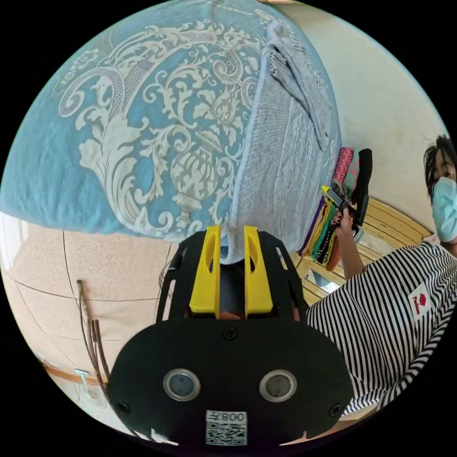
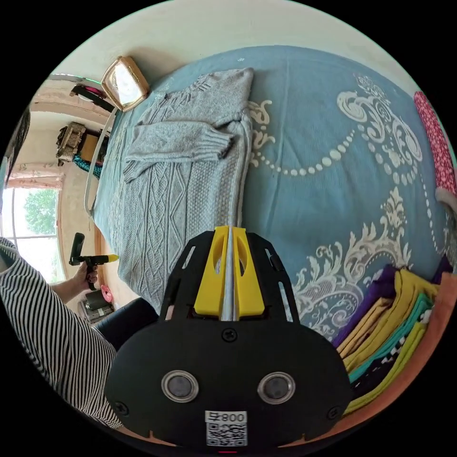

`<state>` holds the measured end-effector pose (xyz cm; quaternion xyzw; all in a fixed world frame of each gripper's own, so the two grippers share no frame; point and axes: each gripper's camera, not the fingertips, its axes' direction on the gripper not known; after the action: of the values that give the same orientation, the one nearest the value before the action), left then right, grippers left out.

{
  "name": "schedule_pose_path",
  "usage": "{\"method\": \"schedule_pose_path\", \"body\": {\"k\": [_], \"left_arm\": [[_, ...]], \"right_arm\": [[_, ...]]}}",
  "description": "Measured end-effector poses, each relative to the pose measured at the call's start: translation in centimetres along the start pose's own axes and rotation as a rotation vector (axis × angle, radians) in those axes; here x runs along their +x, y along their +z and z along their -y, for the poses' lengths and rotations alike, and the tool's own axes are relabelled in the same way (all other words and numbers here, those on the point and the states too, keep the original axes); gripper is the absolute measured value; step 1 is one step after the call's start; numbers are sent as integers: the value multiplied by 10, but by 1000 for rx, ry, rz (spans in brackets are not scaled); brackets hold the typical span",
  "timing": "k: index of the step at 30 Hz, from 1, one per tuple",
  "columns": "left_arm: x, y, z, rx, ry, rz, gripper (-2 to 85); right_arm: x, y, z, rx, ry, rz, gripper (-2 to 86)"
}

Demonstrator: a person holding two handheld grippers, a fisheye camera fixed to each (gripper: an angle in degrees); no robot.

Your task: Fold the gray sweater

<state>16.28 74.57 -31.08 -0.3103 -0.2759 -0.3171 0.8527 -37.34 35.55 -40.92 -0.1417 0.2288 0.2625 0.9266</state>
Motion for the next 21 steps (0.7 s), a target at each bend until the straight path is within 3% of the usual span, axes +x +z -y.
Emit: {"method": "schedule_pose_path", "body": {"k": [8, 21], "left_arm": [[-9, 48, -33, -125, 73, -52, 88], [-24, 85, -80, -16, 134, -63, 92]], "right_arm": [[28, -5, -105, -130, 143, 35, 8], [39, 5, -176, -115, 76, 129, 7]]}}
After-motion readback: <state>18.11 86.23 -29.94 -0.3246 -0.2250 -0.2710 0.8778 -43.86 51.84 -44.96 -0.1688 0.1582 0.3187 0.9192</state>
